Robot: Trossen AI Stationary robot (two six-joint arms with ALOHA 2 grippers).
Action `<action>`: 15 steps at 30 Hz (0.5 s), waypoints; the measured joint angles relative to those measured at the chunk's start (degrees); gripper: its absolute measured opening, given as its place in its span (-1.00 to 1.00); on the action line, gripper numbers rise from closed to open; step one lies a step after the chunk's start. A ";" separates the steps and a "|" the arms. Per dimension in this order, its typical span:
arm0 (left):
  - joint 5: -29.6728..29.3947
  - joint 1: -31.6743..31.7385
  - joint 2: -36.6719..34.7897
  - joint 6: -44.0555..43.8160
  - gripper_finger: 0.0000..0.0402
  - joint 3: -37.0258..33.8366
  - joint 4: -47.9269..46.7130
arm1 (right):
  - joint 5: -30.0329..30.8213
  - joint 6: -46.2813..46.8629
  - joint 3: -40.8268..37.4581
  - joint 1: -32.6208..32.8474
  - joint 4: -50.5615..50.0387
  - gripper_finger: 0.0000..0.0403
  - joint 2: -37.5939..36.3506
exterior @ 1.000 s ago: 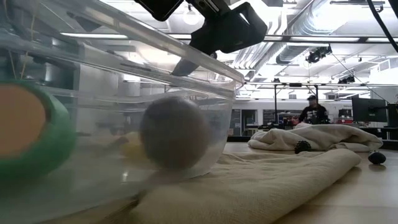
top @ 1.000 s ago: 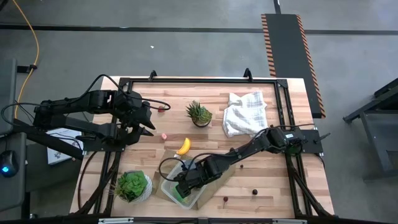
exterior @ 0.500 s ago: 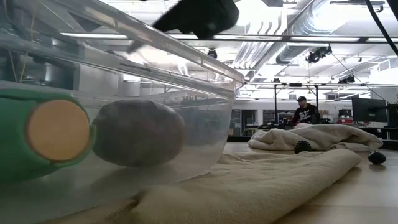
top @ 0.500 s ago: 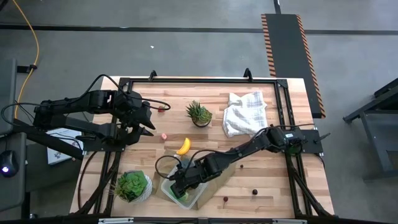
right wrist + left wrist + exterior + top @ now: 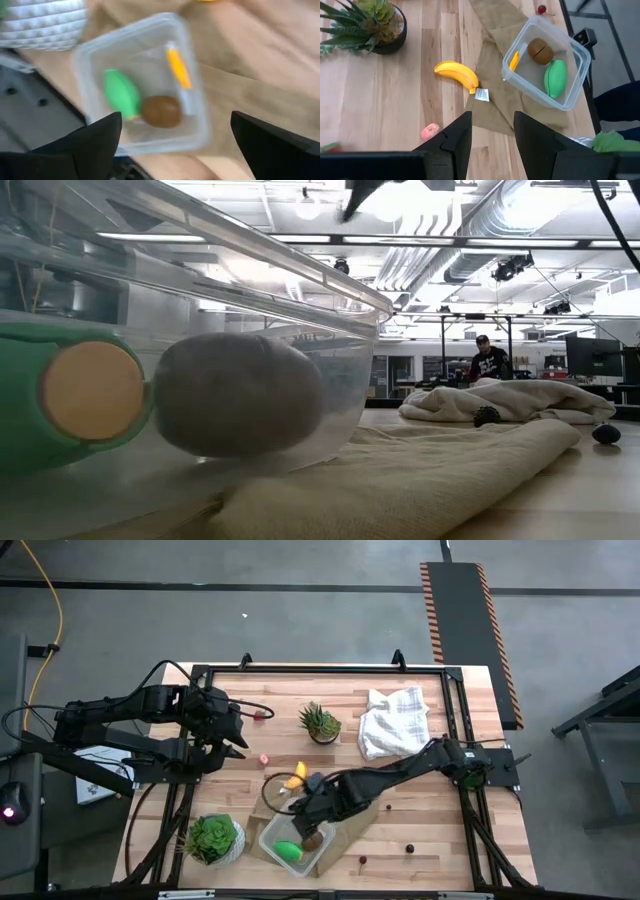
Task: Pick and placing Produce into tupperware
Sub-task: Put the strawberry into the container
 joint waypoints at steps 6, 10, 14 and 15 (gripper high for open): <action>-1.68 0.00 0.00 0.44 -0.33 0.00 -0.63 | 2.12 2.20 0.00 0.37 -11.05 0.56 -2.57; -1.93 0.02 0.00 0.46 -0.33 0.00 -0.42 | 2.79 1.93 0.00 0.37 -16.71 0.36 -3.77; -2.96 0.00 -0.01 0.42 -0.33 0.00 0.52 | 2.33 -0.79 0.00 0.09 -16.36 0.20 -4.82; -3.22 0.00 0.02 0.38 -0.33 0.00 0.59 | 2.31 -1.01 0.00 -0.01 -16.17 0.16 -5.21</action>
